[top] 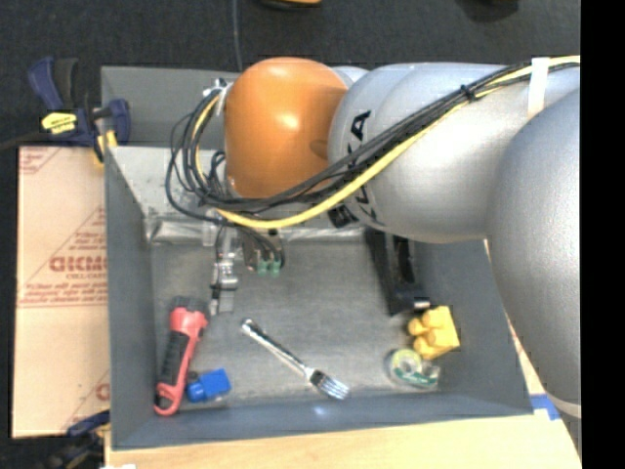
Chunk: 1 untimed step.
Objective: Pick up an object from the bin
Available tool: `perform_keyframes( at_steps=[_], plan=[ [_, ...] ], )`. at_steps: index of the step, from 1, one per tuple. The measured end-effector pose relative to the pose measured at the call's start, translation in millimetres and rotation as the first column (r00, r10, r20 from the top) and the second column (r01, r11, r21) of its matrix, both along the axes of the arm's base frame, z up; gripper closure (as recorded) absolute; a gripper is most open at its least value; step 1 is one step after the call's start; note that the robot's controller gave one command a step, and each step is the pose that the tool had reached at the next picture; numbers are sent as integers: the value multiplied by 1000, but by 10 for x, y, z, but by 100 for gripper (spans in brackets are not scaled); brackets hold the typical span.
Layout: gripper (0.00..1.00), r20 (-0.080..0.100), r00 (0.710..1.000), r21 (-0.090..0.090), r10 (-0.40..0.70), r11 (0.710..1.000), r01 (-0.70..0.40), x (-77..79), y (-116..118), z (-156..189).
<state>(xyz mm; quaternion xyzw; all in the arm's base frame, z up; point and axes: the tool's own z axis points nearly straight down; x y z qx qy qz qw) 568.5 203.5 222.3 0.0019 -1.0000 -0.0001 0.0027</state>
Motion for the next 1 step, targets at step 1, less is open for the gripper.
perform_keyframes(
  at_steps=[1],
  plan=[
    [0, 8, 1000, 2, -4, 1000, 4, 19, -9, 48]
  ],
)
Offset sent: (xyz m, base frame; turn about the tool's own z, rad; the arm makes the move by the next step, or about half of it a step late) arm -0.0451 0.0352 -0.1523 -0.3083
